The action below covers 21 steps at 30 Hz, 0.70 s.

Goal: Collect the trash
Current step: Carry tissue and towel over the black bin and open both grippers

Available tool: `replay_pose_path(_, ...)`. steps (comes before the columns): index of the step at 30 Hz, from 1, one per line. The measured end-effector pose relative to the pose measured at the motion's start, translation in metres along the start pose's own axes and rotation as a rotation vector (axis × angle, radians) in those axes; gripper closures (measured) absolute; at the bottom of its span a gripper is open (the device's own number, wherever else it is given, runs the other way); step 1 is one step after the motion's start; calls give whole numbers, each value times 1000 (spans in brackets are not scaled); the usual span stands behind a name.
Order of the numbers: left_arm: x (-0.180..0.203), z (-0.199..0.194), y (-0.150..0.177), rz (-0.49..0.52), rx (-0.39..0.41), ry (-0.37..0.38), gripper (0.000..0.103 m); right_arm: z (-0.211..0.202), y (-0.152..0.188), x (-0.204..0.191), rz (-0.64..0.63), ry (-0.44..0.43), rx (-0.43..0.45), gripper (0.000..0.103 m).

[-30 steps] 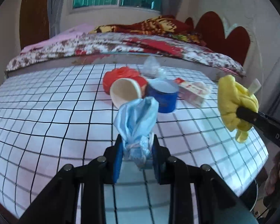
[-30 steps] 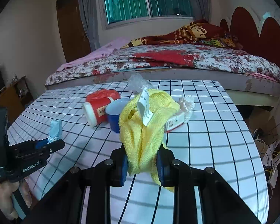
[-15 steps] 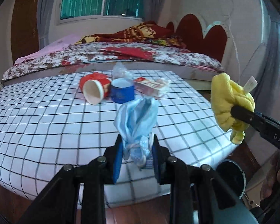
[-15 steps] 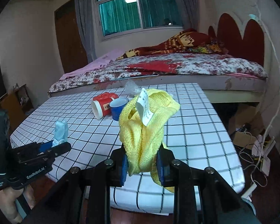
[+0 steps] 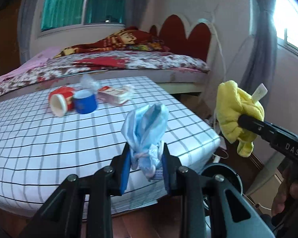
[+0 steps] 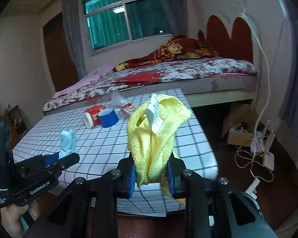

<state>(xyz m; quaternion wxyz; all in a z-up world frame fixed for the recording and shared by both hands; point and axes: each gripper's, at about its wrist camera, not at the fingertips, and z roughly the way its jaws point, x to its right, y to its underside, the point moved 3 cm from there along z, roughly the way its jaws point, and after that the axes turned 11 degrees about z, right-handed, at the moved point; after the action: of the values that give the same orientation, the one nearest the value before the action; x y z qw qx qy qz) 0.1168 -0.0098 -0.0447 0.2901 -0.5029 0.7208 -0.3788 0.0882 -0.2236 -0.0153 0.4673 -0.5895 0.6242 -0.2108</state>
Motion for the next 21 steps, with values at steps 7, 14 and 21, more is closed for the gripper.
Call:
replay_pose_path(7,49,11,-5,58,3,79,74,-28,6,46,37,65,26,75)
replay_pose_path(14,99,21,-6,122,1,181,74,-48,19,94,83,132,20,75)
replay_pose_path(21,151,40,2,208,-43,287,74,-64,33,139,103,198,-6,75)
